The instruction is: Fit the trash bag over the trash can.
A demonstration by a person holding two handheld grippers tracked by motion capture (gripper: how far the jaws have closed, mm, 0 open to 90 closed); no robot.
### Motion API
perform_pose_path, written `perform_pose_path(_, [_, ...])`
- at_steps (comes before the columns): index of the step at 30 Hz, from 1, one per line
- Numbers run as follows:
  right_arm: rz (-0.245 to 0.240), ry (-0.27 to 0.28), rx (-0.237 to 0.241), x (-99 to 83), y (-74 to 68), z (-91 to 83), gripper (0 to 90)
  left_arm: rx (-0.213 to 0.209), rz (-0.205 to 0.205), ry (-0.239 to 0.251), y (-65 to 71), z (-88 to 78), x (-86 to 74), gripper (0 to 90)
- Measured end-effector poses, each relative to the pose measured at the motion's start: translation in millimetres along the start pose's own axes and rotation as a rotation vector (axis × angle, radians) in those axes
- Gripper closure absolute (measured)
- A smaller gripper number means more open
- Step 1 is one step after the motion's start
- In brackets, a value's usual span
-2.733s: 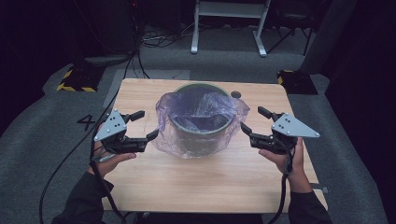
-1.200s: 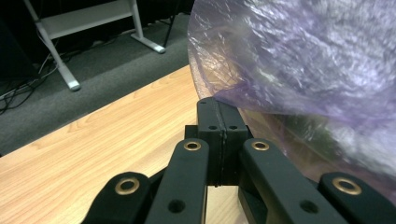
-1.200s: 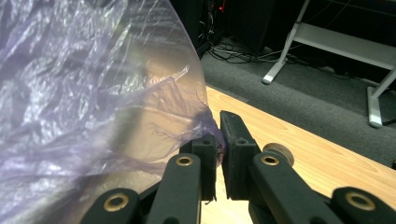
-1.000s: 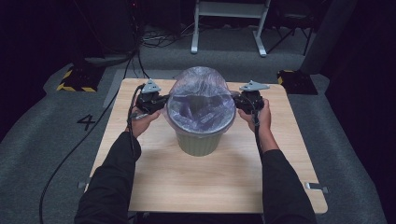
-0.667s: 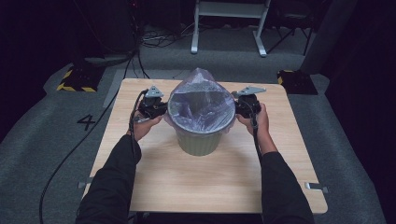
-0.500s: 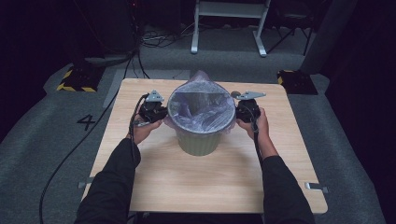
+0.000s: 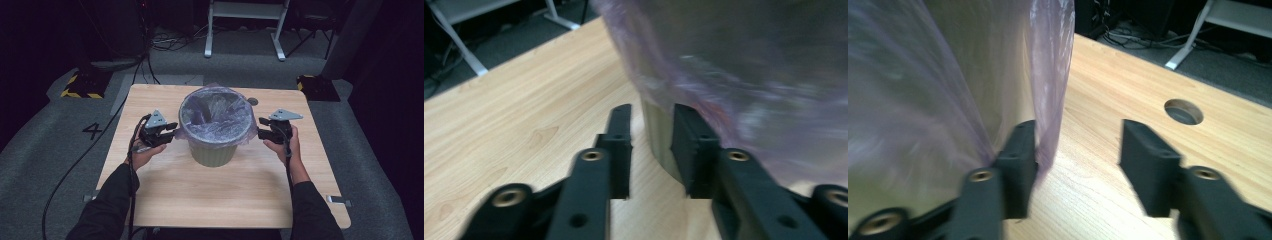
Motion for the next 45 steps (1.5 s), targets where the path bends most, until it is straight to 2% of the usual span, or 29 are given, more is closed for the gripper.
perform_pose_path(2, [-0.008, 0.01, -0.005, 1.7, 3.1, -9.3, 40.3, 0.02, 0.021, 0.003, 5.1, -7.6, 1.7, 56.3])
perform_pose_path(4, [-0.002, 0.024, -0.004, 3.0, 6.8, -20.9, 33.3, -0.012, 0.029, 0.018, 12.9, -14.4, 4.0, 46.9])
perform_pose_path(5, [-0.004, 0.027, 0.003, 3.1, 8.3, -25.8, 33.0, -0.018, 0.032, 0.027, 16.0, -17.8, 5.5, 42.7])
perform_pose_path(7, [-0.025, 0.039, -0.015, 4.5, 13.9, -35.4, 31.3, -0.036, 0.042, 0.039, 22.1, -22.9, 7.9, 33.5])
perform_pose_path(11, [-0.06, 0.073, 0.0, 8.3, 16.5, -54.0, 28.4, -0.069, 0.057, 0.072, 32.2, -33.6, 11.6, 27.7])
perform_pose_path(16, [-0.15, 0.09, 0.061, 13.4, -5.8, -68.9, 25.5, -0.114, 0.065, 0.094, 44.6, -38.2, 15.2, 24.1])
perform_pose_path(18, [-0.196, 0.089, 0.076, 15.1, -17.7, -71.7, 23.2, -0.115, 0.073, 0.102, 49.6, -37.9, 18.1, 22.6])
perform_pose_path(19, [-0.209, 0.093, 0.103, 15.8, -25.2, -72.7, 22.1, -0.126, 0.077, 0.106, 52.5, -37.5, 19.7, 22.5])
perform_pose_path(21, [-0.239, 0.088, 0.121, 15.9, -39.2, -73.0, 21.1, -0.115, 0.102, 0.094, 56.6, -33.8, 21.9, 22.8])
perform_pose_path(23, [-0.259, 0.081, 0.131, 15.6, -48.9, -71.4, 20.4, -0.111, 0.109, 0.086, 57.2, -31.3, 22.6, 26.5])
perform_pose_path(24, [-0.266, 0.079, 0.134, 16.0, -54.4, -69.6, 20.5, -0.094, 0.112, 0.08, 55.8, -29.9, 23.1, 33.3])
perform_pose_path(26, [-0.282, 0.098, 0.105, 18.2, -60.1, -66.6, 24.1, -0.097, 0.108, 0.081, 54.4, -29.2, 24.2, 43.5])
perform_pose_path(28, [-0.311, 0.111, 0.092, 18.0, -65.4, -62.9, 27.0, -0.088, 0.125, 0.084, 52.0, -29.0, 24.4, 56.2])
perform_pose_path(30, [-0.326, 0.105, 0.075, 16.3, -67.5, -57.9, 34.7, -0.08, 0.143, 0.098, 49.8, -28.9, 24.1, 70.5])
perform_pose_path(32, [-0.328, 0.099, 0.105, 13.3, -71.8, -53.3, 44.7, -0.087, 0.138, 0.102, 48.2, -27.6, 23.1, 79.5])
perform_pose_path(33, [-0.327, 0.091, 0.121, 11.4, -74.3, -51.1, 52.4, -0.087, 0.138, 0.097, 47.2, -26.6, 22.2, 82.8])
perform_pose_path(35, [-0.347, 0.098, 0.131, 9.0, -77.6, -49.8, 62.3, -0.094, 0.134, 0.091, 47.3, -24.5, 20.9, 85.8])
perform_pose_path(36, [-0.361, 0.099, 0.141, 7.3, -80.1, -49.4, 70.2, -0.096, 0.138, 0.086, 47.3, -23.4, 20.3, 87.7])
perform_pose_path(39, [-0.37, 0.081, 0.159, 2.1, -83.6, -47.5, 82.1, -0.101, 0.139, 0.074, 49.2, -19.7, 18.4, 89.3])
perform_pose_path(41, [-0.363, 0.079, 0.172, -1.2, -84.7, -45.9, 85.8, -0.102, 0.145, 0.06, 50.6, -17.2, 16.9, 89.5])
perform_pose_path(43, [-0.333, 0.071, 0.204, -5.6, -86.5, -43.7, 87.6, -0.108, 0.151, 0.051, 51.8, -15.2, 15.3, 89.7])
perform_pose_path(45, [-0.336, 0.053, 0.205, -11.3, -87.4, -40.8, 88.1, -0.115, 0.15, 0.045, 53.8, -12.9, 13.4, 89.7])
Point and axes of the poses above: each handheld gripper's, and its own axes: z roughly forward along the jaws, x roughly out of its top, y roughly to its right, the point moved 8 cm from there along z, roughly forward along the jaws, and after that the axes turned 8 degrees about z, right-handed, at the moved point
